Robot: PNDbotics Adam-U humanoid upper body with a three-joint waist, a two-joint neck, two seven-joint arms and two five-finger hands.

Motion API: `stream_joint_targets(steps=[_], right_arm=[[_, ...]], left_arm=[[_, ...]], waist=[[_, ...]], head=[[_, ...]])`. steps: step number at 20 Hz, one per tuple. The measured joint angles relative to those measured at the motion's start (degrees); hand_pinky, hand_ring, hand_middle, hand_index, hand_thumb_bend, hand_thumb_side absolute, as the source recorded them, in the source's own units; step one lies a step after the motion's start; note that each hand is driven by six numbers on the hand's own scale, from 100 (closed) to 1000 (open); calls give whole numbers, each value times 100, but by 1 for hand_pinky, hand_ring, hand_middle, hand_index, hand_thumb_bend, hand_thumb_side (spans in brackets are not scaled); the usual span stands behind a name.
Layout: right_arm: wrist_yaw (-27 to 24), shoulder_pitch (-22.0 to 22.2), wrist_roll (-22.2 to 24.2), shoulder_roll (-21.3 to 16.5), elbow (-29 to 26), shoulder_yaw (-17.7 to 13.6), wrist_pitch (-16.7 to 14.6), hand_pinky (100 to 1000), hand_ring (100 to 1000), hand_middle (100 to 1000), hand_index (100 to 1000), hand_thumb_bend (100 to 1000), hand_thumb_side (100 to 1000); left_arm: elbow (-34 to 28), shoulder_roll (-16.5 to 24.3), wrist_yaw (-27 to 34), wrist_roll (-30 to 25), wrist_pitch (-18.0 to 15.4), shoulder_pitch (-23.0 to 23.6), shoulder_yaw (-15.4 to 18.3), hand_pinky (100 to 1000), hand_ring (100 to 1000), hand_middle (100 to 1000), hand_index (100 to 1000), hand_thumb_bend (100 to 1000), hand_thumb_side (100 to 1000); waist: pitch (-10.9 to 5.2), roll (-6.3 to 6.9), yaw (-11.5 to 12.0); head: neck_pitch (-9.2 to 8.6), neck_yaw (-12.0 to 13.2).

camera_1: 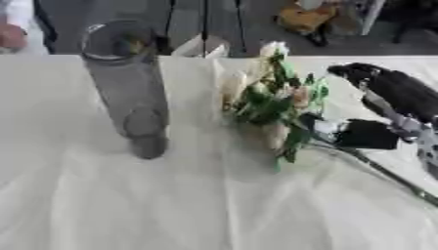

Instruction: Arrange flowers into the vase.

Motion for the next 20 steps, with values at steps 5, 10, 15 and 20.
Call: stream_joint_targets(steps=[5, 10, 15, 20], right_arm=[[-21, 67, 240, -134, 0, 37, 291, 853, 922, 923, 1000, 402, 780], [-26, 89, 405, -155, 0, 35, 408, 858, 925, 930, 1000, 329, 702], [-107, 91, 554, -181, 0, 37, 475, 878, 932, 941, 1000, 292, 653], [-196, 135, 745, -199, 0, 72, 534, 846, 932, 941, 1000, 286, 630]], left_arm=[[0, 0, 0, -22, 19, 0, -1, 775, 869, 881, 955, 137, 1000], [0, 0, 0, -33, 32, 21, -1, 776, 869, 881, 954, 132, 1000], [0, 0, 0, -45, 44, 27, -7, 775, 869, 880, 951, 125, 1000], [0, 0, 0, -35, 60, 27, -37, 775, 869, 879, 950, 121, 999]], waist=[[0, 0, 11], [0, 2, 13], [2, 2, 15], [13, 2, 16]], head=[[0, -1], [2, -8], [22, -23], [54, -37]])
